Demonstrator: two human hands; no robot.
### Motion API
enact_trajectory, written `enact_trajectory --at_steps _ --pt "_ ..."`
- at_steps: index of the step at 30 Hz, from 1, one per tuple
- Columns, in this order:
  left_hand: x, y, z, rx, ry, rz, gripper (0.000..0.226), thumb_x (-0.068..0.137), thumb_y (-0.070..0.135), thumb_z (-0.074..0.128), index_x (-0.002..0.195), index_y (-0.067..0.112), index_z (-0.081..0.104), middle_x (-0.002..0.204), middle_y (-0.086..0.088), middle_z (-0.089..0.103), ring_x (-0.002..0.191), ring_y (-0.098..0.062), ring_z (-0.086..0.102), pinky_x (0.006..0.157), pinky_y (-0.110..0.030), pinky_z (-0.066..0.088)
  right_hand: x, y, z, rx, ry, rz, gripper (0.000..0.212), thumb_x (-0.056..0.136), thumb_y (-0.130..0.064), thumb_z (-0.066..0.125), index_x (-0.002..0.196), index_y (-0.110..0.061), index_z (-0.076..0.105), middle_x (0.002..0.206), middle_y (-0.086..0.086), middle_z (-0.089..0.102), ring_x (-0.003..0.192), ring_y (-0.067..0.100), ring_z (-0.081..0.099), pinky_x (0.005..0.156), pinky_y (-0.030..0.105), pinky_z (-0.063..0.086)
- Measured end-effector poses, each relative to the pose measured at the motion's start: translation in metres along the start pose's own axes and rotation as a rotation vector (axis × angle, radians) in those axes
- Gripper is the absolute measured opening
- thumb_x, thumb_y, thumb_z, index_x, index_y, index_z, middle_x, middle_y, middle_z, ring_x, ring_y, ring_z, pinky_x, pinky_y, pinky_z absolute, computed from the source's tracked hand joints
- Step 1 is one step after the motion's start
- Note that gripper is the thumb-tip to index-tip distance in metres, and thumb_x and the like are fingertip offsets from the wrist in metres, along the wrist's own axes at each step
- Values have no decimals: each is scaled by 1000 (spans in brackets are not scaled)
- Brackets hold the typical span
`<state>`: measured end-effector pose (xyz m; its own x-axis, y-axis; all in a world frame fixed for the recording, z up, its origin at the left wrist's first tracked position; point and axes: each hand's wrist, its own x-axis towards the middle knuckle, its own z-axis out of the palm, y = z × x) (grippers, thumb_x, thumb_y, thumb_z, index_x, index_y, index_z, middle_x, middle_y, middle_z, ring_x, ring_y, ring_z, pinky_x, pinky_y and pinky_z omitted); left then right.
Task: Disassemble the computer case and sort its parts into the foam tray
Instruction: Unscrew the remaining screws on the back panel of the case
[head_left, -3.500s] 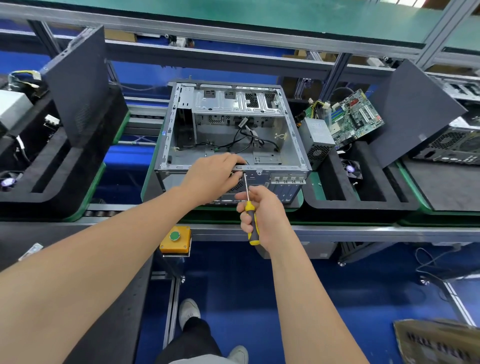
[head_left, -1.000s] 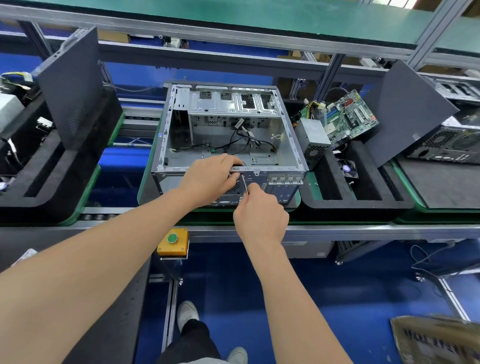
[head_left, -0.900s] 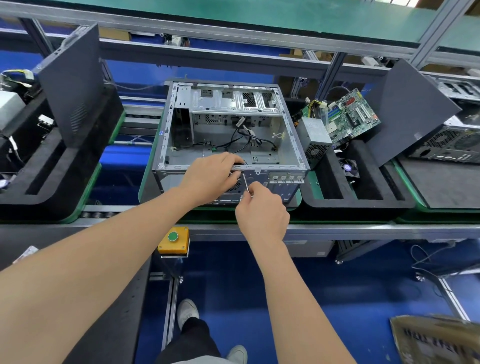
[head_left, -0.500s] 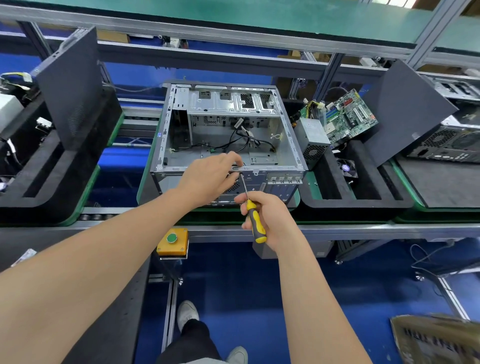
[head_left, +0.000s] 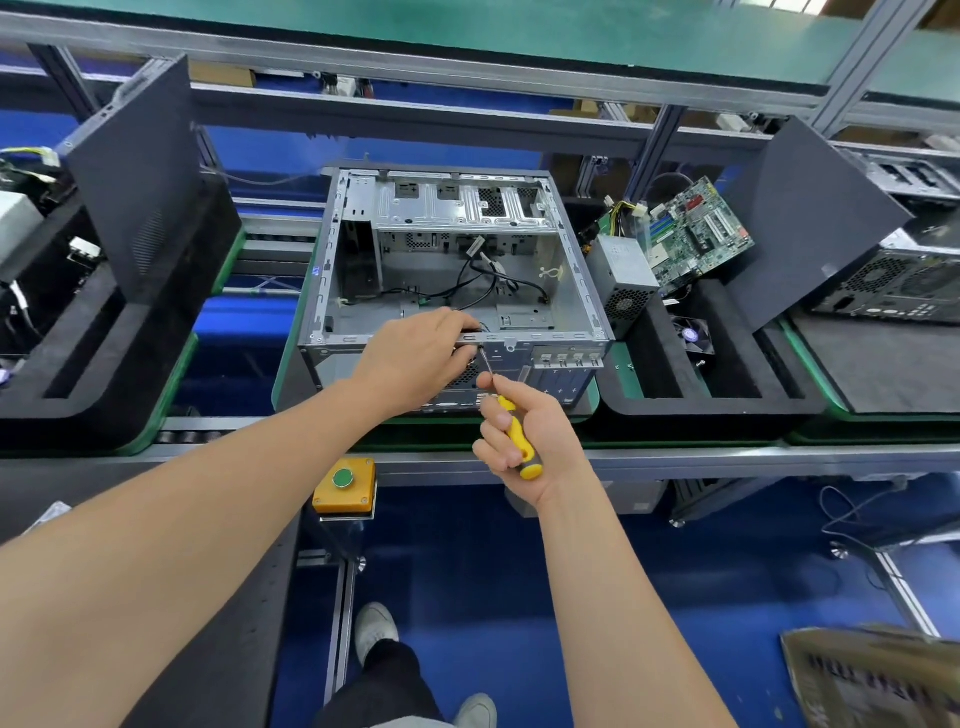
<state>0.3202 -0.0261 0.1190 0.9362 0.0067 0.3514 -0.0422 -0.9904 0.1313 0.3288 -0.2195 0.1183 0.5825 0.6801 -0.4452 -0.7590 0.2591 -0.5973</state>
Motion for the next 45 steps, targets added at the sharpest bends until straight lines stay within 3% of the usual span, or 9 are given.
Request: enact_trajectory --at_steps 5,8,13,16,23,29,34,37,45 --pt "0 1 -1 2 -13 1 38 105 39 46 134 18 57 127 0 67 107 -22 67 73 -38 52 -7 -4 16 -1191 402 -317 22 107 -29 43 99 -18 60 70 1 61 50 25 54 46 32 41" --pt "0 2 -1 8 -2 -1 37 104 39 46 133 18 58 125 0 68 105 -22 67 71 -37 52 -6 5 25 -1819 665 -492 15 109 -32 42 97 -23 44 77 -1 57 69 28 50 58 36 31" --pt "0 2 -2 13 -6 6 37 105 38 45 133 18 57 126 0 67 106 -22 66 72 -38 52 0 4 22 -1681 656 -487 18 108 -35 44 103 -24 58 90 1 68 80 28 59 64 37 43" --pt "0 2 -2 23 -11 5 37 105 38 44 133 18 57 125 -1 67 105 -22 67 71 -38 53 -4 -2 18 -1202 419 -344 16 105 -35 45 99 -30 59 78 5 69 58 28 71 54 33 53" --pt "-1 0 -1 29 -18 23 37 104 37 46 131 15 58 122 -3 67 105 -25 66 73 -39 52 1 -9 11 -325 184 37 30 99 -21 47 103 -2 71 65 4 52 43 17 38 43 28 40" --pt "-1 2 -3 35 -24 17 36 105 37 47 131 15 58 121 -4 67 106 -26 66 72 -40 51 -2 -9 -1 205 -60 135 21 106 -17 53 111 -1 65 77 5 56 49 9 50 48 19 53" --pt "-1 3 -5 25 -26 19 36 105 36 48 131 14 58 121 -4 67 106 -26 65 74 -41 51 0 0 -6 521 -228 167 24 105 -15 44 105 1 63 65 4 52 30 8 43 27 17 34" --pt "-1 3 -4 27 -28 16 36 105 36 48 132 14 58 122 -4 67 106 -25 65 74 -40 51 3 3 -5 272 -115 51 21 104 -16 49 109 -2 64 64 1 51 29 8 37 27 22 30" --pt "-1 3 -3 37 -17 14 36 105 37 47 131 15 58 120 -3 68 103 -24 66 72 -38 52 -7 3 14 -1101 374 -386 28 105 -22 45 89 -13 66 65 9 63 38 25 59 39 31 47"
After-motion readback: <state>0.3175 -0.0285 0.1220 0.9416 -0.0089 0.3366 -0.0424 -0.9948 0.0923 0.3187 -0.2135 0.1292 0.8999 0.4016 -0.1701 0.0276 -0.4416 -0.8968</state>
